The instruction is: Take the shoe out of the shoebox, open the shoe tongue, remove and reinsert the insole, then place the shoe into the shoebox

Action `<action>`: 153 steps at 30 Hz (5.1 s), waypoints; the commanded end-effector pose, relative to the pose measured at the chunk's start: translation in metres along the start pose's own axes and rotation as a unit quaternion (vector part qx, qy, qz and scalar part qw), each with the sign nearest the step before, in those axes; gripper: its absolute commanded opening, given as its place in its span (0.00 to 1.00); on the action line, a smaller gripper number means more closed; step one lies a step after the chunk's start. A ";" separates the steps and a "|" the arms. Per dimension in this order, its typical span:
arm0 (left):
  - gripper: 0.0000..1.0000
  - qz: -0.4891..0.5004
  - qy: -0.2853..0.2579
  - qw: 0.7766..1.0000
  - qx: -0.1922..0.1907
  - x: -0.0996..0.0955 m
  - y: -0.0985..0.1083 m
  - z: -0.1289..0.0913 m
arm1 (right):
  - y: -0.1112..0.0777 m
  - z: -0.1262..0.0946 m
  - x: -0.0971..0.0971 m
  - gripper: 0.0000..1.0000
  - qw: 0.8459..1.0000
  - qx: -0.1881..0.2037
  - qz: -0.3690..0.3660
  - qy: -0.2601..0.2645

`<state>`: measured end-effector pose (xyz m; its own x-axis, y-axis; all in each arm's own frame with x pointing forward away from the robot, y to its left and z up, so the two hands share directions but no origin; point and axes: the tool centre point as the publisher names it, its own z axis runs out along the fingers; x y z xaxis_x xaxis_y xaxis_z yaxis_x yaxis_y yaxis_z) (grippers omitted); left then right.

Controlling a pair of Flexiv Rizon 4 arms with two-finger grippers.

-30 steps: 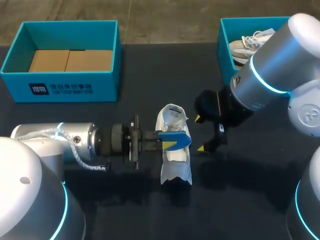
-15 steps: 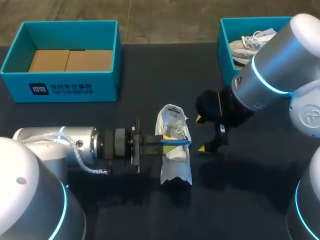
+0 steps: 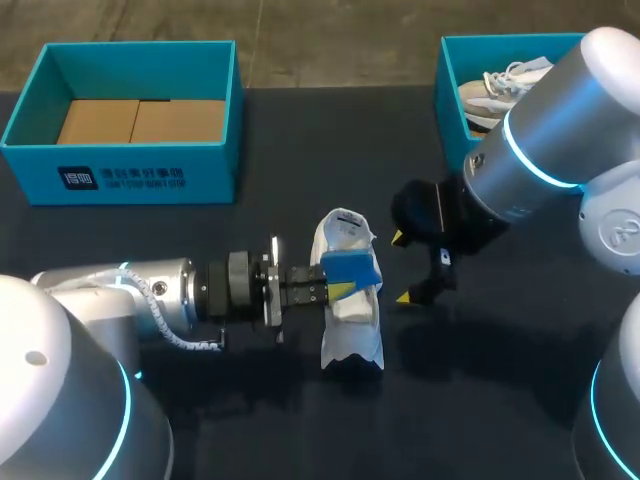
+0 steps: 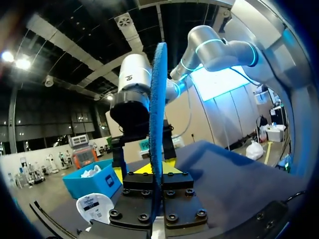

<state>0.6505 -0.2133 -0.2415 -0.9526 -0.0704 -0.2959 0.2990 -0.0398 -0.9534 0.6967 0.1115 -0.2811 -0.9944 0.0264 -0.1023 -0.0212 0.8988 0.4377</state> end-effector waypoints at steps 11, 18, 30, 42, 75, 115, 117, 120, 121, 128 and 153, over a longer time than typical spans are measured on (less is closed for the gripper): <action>0.00 -0.046 -0.003 0.999 0.010 0.001 -0.015 -0.002 | 0.000 0.001 0.001 1.00 1.000 0.000 0.000 -0.001; 0.00 -0.011 0.011 1.000 -0.004 0.003 -0.005 0.002 | 0.000 0.001 0.001 1.00 1.000 0.000 0.000 -0.001; 0.00 0.035 0.023 0.999 -0.001 0.002 0.010 0.006 | 0.000 0.001 0.001 1.00 1.000 0.000 0.000 -0.001; 0.00 0.073 0.025 0.997 -0.031 0.003 0.022 0.010 | 0.000 0.001 0.001 1.00 1.000 0.000 0.000 -0.001; 0.00 0.111 0.041 0.991 -0.068 -0.005 0.071 0.001 | 0.000 0.001 0.001 1.00 1.000 0.000 0.000 -0.001; 0.00 0.039 0.034 0.998 -0.036 0.019 0.056 -0.001 | 0.000 0.001 0.001 1.00 1.000 0.000 0.000 -0.001; 0.00 0.041 0.036 0.998 -0.036 0.020 0.056 0.001 | 0.000 0.001 0.001 1.00 1.000 0.000 0.000 -0.001; 0.00 0.039 0.034 0.998 -0.028 0.020 0.049 0.005 | 0.000 0.001 0.001 1.00 1.000 0.000 0.000 -0.001; 0.00 0.039 0.034 0.998 -0.028 0.020 0.049 0.005 | 0.000 0.001 0.001 1.00 1.000 0.000 0.000 -0.001; 0.00 0.014 0.036 0.999 -0.024 0.028 0.047 0.003 | 0.000 0.001 0.001 1.00 1.000 0.000 0.000 -0.001; 0.00 0.029 0.031 0.999 -0.029 0.021 0.050 0.001 | 0.000 0.001 0.001 1.00 1.000 0.000 0.000 -0.001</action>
<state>0.6480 -0.2197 -0.2987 -0.9407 0.0097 -0.3392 0.3394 0.0238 -0.9404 0.6965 0.1112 -0.2810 -0.9944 0.0262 -0.1025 -0.0215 0.8987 0.4380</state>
